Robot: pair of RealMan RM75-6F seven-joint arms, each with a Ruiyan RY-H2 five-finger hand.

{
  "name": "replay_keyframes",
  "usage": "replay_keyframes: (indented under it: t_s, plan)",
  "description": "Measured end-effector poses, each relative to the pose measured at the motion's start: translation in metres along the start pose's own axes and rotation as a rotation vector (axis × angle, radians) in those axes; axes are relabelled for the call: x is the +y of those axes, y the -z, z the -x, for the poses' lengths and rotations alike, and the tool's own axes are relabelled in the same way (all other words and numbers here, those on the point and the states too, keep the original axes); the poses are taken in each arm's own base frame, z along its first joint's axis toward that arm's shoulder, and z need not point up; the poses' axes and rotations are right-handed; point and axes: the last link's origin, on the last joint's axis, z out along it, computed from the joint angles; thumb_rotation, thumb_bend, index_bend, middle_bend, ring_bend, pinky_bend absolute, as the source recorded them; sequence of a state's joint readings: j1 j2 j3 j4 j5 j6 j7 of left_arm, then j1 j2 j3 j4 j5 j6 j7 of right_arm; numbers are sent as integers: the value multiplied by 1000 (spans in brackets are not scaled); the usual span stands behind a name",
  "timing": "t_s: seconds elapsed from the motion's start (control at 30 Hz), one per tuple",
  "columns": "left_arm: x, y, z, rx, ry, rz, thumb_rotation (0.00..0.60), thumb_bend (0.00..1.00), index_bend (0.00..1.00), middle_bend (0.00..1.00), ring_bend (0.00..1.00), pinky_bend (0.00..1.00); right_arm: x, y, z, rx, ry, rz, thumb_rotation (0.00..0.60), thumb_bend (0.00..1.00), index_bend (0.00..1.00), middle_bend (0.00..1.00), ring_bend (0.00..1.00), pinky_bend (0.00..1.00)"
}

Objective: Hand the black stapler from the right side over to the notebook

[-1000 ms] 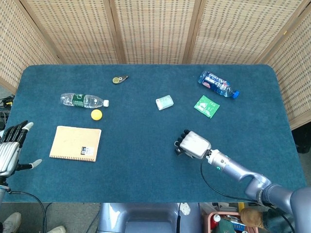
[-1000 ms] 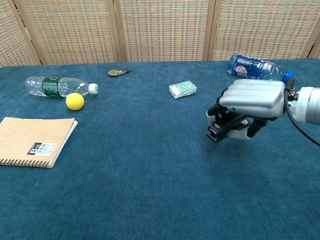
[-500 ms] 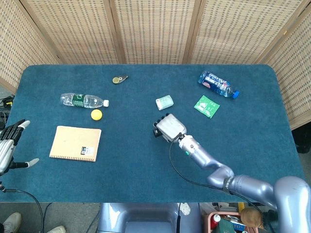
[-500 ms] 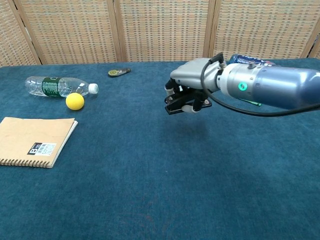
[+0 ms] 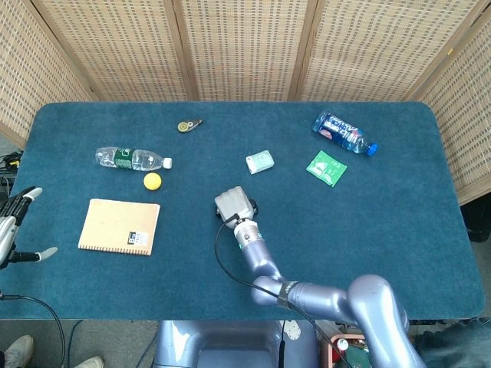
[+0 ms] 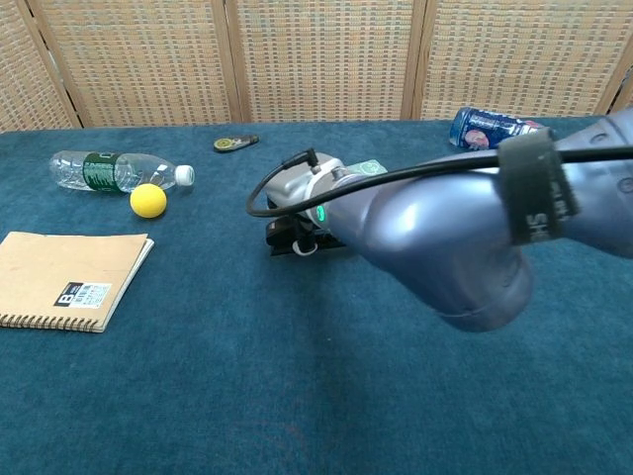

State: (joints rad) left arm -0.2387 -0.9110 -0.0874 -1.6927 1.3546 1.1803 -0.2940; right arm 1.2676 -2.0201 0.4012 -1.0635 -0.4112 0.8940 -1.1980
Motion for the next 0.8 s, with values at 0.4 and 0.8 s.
replay_keyframes:
  t_s: [0.4,0.8]
  plan:
    - [0,0,1,-12,1,3,600,0,0,0,0,0,-5,-3,5,-53,-74,32,600,51,36,19,0,196]
    - [3,1,4,-15,-11,15,600,0,0,0,0,0,15,13,-19,3,-110,43,600,52,27,0,0,125]
